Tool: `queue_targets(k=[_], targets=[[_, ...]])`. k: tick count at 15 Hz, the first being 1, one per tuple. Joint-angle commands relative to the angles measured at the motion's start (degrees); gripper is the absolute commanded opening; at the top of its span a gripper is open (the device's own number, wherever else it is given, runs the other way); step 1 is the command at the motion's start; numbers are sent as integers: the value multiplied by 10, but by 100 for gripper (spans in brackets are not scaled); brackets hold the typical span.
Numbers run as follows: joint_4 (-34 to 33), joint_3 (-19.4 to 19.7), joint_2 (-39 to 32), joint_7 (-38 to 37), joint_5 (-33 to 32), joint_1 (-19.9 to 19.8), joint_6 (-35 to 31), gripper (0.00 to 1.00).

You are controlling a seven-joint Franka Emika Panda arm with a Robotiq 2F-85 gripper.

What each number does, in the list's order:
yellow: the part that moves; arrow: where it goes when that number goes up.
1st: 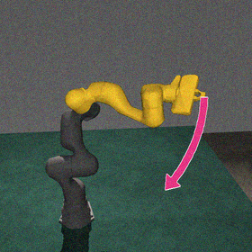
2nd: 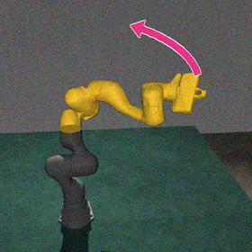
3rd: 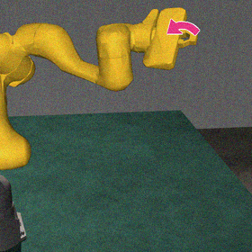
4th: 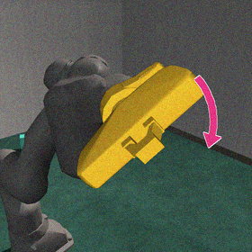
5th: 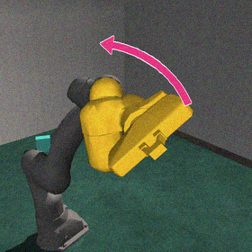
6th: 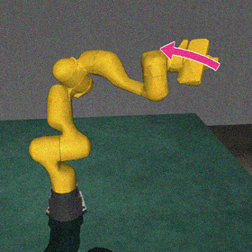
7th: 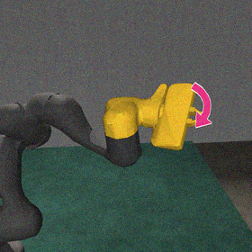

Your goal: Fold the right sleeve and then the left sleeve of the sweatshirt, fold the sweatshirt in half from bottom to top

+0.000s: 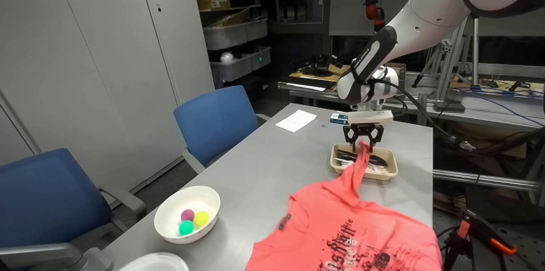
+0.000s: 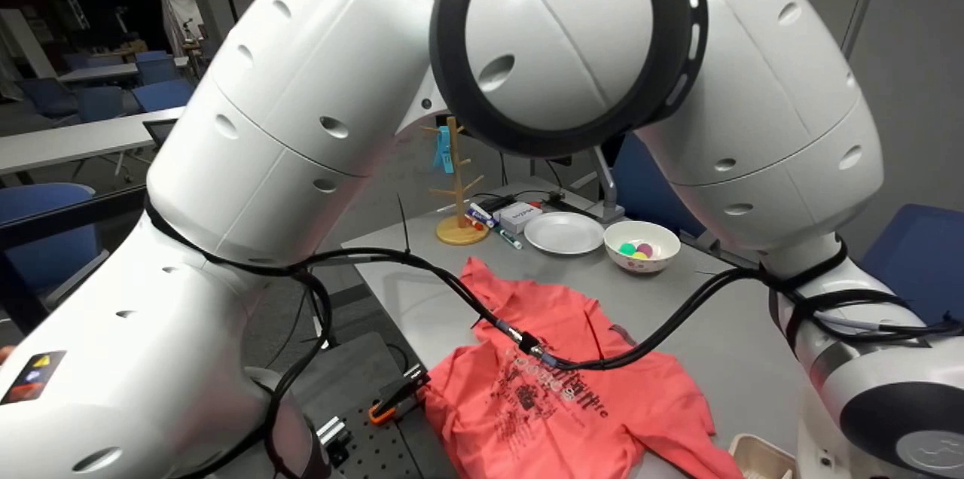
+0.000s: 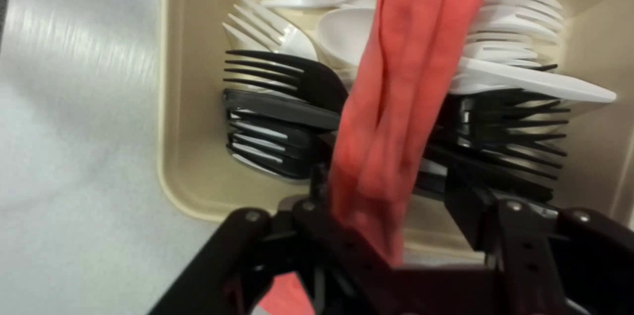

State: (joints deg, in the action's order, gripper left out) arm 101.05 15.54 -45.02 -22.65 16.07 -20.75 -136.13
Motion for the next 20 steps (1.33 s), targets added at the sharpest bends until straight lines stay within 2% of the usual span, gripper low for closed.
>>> queue_targets(k=[1,5,9,11,14,17,18,20], targets=[[-25,-9,-18,8,18,-14,10,31],[-7,-3,-8,7,10,-3,-6,1],[56,9,35,5,-7,28,-70,1],[119,21,72,1,-28,64,-154,1],[210,55,120,-27,-73,140,-273,1],[300,124,146,-58,-129,253,-387,1],[322,153,147,-58,-144,298,-410,1],[354,173,160,-23,-151,349,-420,1]])
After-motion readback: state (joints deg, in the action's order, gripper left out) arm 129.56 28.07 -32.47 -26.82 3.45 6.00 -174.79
